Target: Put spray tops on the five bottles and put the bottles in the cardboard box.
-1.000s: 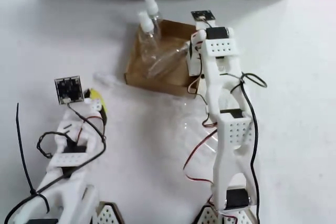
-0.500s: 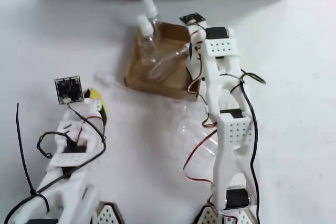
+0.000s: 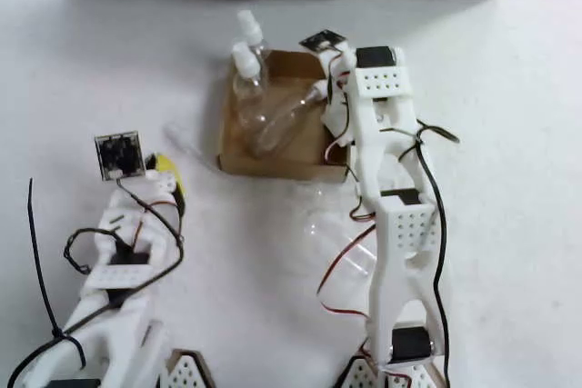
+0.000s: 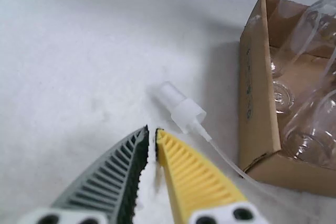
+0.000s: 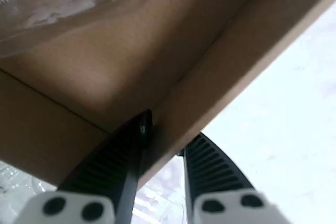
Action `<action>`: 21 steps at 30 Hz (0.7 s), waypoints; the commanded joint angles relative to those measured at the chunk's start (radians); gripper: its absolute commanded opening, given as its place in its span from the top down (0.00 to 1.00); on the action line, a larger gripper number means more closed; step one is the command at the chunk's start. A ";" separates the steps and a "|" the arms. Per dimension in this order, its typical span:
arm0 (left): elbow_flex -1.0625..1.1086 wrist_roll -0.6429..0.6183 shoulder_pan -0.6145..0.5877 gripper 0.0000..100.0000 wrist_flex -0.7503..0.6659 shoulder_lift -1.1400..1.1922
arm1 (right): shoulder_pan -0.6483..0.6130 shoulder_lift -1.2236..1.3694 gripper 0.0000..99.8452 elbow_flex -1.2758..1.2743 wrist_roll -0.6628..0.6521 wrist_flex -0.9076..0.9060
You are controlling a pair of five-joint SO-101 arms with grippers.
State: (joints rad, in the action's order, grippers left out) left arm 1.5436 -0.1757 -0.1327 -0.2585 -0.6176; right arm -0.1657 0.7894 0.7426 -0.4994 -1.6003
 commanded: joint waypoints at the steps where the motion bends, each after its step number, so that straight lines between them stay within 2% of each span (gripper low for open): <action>1: -0.012 -0.006 0.005 0.97 -0.035 -0.035 | -0.027 -0.031 0.98 0.008 -0.025 -0.028; 21: -0.012 -0.006 0.004 0.97 -0.035 -0.035 | -0.028 -0.073 0.98 -0.017 -0.017 -0.117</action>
State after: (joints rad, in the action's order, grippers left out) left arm 1.5436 -0.1757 -0.1327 -0.2585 -0.6176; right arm -0.1703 0.7879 0.7426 -0.5102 -1.6817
